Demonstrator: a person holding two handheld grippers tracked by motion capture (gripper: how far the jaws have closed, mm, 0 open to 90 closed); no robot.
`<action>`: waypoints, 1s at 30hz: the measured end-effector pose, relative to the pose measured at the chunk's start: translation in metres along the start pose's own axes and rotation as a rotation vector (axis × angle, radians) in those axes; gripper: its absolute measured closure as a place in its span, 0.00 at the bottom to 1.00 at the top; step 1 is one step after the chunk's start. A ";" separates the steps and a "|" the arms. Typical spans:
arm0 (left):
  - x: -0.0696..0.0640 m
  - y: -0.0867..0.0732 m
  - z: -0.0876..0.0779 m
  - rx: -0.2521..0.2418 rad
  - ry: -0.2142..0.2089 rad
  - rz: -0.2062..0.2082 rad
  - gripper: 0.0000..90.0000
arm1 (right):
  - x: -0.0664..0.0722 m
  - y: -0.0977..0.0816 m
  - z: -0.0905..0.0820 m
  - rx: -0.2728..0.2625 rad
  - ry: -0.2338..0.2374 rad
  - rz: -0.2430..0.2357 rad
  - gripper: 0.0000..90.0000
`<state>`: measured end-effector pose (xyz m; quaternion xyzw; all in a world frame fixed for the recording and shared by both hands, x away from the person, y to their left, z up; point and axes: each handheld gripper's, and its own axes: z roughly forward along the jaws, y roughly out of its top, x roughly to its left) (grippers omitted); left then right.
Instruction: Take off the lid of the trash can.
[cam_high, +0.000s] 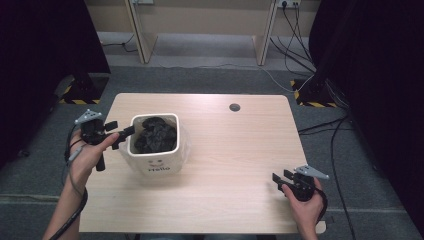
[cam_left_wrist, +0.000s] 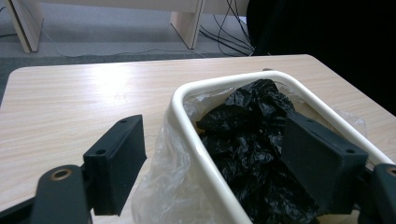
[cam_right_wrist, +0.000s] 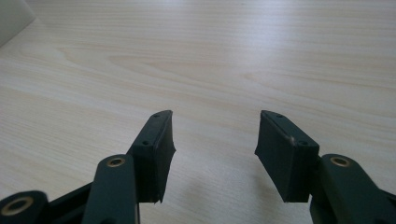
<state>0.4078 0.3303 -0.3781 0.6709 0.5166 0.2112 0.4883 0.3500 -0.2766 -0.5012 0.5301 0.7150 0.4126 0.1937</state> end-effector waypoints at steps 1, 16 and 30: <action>0.001 -0.002 -0.003 -0.003 -0.001 0.009 0.24 | 0.004 0.003 -0.001 0.005 0.007 -0.009 0.51; -0.002 0.022 0.024 0.081 0.073 0.023 0.46 | 0.017 0.019 0.005 -0.018 0.020 -0.030 0.50; -0.005 0.027 0.053 0.146 0.167 0.021 0.70 | 0.016 0.013 0.007 -0.011 0.021 -0.022 0.49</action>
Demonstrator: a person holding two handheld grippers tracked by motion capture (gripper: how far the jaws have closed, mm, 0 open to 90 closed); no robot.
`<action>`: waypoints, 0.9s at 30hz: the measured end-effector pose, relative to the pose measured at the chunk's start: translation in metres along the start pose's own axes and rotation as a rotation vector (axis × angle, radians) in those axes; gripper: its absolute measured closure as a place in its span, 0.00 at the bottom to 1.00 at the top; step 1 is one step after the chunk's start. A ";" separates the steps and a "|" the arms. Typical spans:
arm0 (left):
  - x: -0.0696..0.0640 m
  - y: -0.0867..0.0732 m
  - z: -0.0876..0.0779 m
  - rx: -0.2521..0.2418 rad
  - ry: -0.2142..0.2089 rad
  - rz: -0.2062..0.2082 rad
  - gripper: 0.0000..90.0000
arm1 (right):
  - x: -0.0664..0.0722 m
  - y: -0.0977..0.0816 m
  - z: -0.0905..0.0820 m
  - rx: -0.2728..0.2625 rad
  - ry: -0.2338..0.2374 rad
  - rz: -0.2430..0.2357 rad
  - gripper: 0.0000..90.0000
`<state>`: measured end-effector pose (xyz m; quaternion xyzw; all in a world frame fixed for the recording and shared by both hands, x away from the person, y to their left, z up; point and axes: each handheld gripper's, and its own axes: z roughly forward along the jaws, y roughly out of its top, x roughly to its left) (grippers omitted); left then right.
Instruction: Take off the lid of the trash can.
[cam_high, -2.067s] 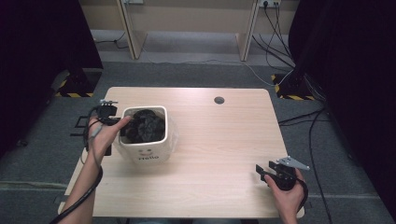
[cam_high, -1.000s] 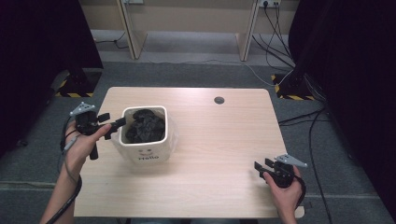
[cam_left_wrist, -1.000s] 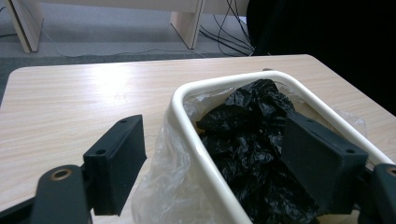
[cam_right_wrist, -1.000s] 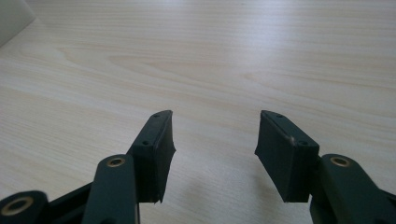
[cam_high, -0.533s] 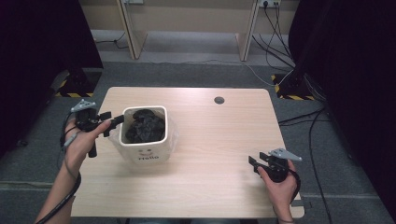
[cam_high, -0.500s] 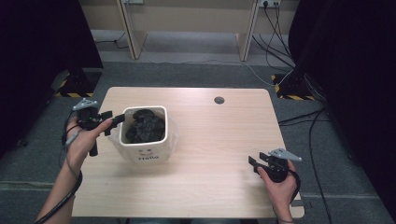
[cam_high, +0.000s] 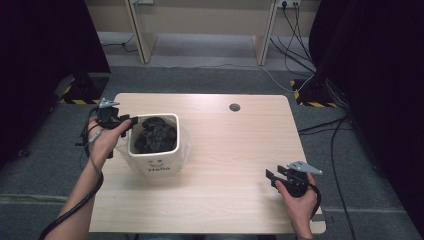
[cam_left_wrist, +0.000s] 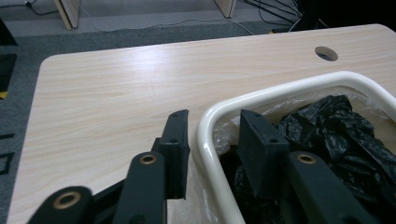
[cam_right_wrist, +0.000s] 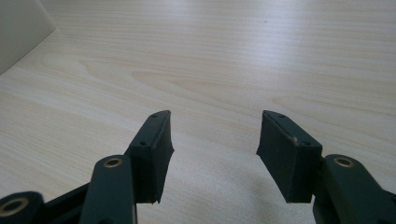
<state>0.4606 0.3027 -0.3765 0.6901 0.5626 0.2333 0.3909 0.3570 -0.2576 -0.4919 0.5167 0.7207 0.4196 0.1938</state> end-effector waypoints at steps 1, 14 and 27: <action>0.000 0.000 0.001 0.007 0.001 -0.002 0.72 | 0.000 0.000 0.000 0.002 0.000 0.001 0.49; -0.004 0.000 0.013 0.038 0.050 0.010 0.78 | 0.000 -0.003 0.002 0.011 0.000 0.006 0.49; -0.012 0.002 0.011 0.038 0.115 0.055 0.84 | -0.002 -0.004 0.003 0.018 -0.002 0.010 0.48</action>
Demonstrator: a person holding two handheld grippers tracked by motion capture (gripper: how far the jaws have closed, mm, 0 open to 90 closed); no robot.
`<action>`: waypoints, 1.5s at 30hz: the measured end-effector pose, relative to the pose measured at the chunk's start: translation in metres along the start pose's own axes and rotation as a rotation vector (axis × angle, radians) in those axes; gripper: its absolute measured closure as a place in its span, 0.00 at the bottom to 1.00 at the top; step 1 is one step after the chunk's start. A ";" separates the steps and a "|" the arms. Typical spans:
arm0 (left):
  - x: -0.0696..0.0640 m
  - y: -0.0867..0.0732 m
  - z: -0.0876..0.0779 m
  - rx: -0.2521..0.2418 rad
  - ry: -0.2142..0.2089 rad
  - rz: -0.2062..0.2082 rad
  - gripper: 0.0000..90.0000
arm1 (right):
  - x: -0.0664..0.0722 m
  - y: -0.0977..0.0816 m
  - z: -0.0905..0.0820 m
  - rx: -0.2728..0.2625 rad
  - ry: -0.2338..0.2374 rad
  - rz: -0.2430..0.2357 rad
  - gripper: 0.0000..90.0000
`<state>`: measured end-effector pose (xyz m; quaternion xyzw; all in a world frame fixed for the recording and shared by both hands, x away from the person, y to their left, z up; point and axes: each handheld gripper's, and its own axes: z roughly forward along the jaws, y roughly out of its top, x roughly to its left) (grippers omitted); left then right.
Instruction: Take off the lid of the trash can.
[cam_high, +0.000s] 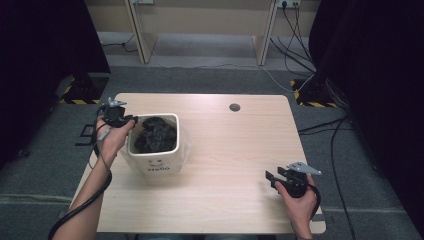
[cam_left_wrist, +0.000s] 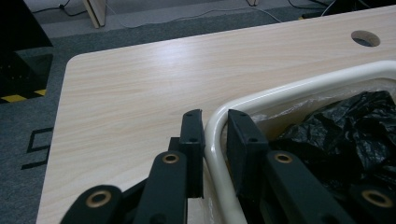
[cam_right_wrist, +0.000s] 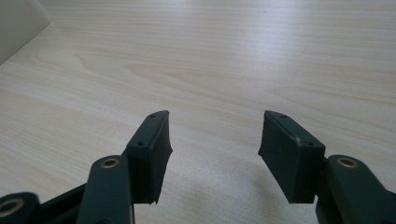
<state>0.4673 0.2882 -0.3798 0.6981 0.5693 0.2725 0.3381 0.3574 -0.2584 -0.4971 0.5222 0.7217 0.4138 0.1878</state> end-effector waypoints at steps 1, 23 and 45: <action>0.000 0.000 0.000 0.000 0.004 0.001 0.84 | 0.000 0.000 0.000 0.000 0.000 0.000 0.48; -0.006 0.008 -0.006 -0.024 -0.011 -0.076 0.93 | -0.002 -0.001 0.000 -0.002 -0.005 0.005 0.47; 0.001 -0.005 -0.020 0.005 0.003 -0.025 0.74 | -0.002 -0.001 0.000 -0.002 -0.011 0.006 0.46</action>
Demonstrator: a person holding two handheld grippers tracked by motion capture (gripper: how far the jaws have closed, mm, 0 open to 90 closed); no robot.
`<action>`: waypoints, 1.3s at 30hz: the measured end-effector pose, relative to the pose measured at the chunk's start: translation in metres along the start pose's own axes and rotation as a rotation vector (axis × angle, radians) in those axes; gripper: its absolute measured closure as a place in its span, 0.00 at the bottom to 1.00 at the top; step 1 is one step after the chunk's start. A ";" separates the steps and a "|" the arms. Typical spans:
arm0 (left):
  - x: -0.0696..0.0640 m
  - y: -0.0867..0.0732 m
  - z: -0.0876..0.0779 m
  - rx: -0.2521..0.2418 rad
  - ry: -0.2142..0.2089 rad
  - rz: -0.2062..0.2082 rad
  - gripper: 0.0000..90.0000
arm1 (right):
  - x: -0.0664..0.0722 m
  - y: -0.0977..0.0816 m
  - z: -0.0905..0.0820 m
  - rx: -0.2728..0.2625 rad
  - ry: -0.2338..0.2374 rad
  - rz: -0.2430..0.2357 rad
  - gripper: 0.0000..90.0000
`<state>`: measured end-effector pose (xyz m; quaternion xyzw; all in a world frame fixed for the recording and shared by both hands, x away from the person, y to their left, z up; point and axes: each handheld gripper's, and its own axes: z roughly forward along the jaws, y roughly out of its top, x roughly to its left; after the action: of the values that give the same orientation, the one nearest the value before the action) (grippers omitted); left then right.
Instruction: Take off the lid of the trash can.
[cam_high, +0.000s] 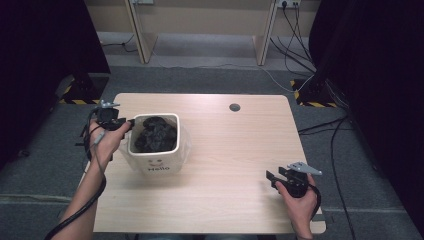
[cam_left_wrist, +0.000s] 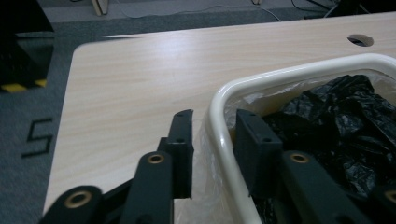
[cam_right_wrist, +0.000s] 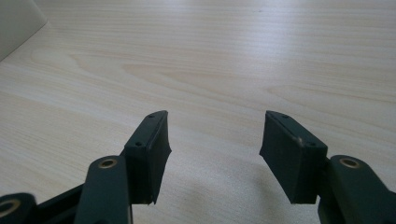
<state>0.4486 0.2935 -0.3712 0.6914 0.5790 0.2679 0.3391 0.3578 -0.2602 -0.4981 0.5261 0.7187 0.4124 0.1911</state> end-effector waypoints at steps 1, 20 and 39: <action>0.000 0.000 0.000 0.000 0.000 0.000 0.76 | 0.000 0.000 0.000 0.000 0.000 0.000 0.46; -0.006 -0.004 0.017 -0.001 0.013 0.017 0.81 | 0.000 -0.001 0.000 0.004 0.005 0.007 0.46; -0.016 -0.001 0.021 -0.001 0.111 0.074 0.88 | 0.000 -0.001 0.000 0.003 0.007 0.006 0.46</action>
<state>0.4611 0.2748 -0.3849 0.6962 0.5709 0.3184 0.2968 0.3576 -0.2605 -0.4988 0.5272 0.7185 0.4135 0.1865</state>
